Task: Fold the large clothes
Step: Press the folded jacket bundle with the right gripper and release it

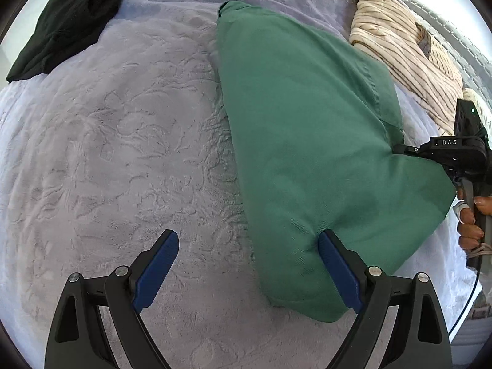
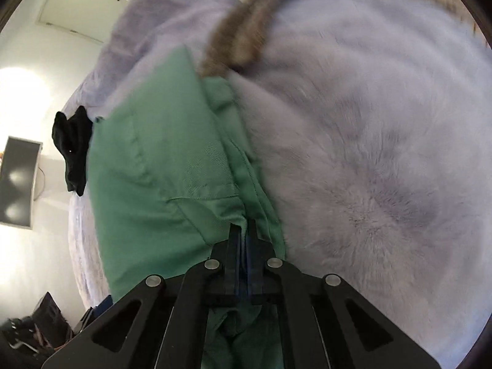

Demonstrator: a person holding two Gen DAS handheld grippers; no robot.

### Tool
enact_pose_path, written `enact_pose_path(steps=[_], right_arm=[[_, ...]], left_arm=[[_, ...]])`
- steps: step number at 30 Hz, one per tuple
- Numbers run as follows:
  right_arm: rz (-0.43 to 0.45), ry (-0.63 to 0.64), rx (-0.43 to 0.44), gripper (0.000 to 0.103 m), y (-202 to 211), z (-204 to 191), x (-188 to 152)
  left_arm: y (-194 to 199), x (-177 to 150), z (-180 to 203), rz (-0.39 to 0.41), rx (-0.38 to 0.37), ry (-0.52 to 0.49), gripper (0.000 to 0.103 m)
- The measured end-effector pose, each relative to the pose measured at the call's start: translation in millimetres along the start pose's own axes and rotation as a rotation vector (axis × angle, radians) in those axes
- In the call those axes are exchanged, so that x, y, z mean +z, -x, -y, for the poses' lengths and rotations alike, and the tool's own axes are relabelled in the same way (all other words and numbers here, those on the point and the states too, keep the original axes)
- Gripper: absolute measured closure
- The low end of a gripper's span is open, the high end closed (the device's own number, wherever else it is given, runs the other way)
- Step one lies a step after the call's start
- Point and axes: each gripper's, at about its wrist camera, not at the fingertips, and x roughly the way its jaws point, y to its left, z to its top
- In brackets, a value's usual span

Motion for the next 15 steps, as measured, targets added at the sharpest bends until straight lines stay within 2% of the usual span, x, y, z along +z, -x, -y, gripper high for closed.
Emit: enact_pose_path(steps=[3, 6, 7, 8, 10, 12, 15], right_arm=[[0.026, -0.112, 0.103, 0.101, 6, 21, -7], [0.05, -0.155, 0.082, 0.099, 30, 28, -18], [0.062, -0.143, 0.062, 0.096, 40, 26, -22], [0.076, -0.122, 0.053, 0.096, 51, 21, -26], [0.098, -0.045, 0.088, 0.096, 75, 7, -38], [0.1, 0.08, 0.117, 0.096, 92, -20, -52], [0.068, 0.211, 0.1, 0.096, 89, -49, -66]], left_arm=[[3, 0, -2, -0.008, -0.001, -0.017, 0.01], [10, 3, -5, -0.022, 0.005, -0.015, 0.01], [15, 4, -6, -0.022, 0.003, -0.01, 0.01], [19, 5, -6, -0.017, -0.006, -0.005, 0.01], [25, 7, -4, -0.008, -0.034, 0.003, 0.01], [24, 10, 2, -0.008, -0.058, -0.004, 0.01], [14, 10, 12, -0.028, -0.043, -0.039, 0.01]])
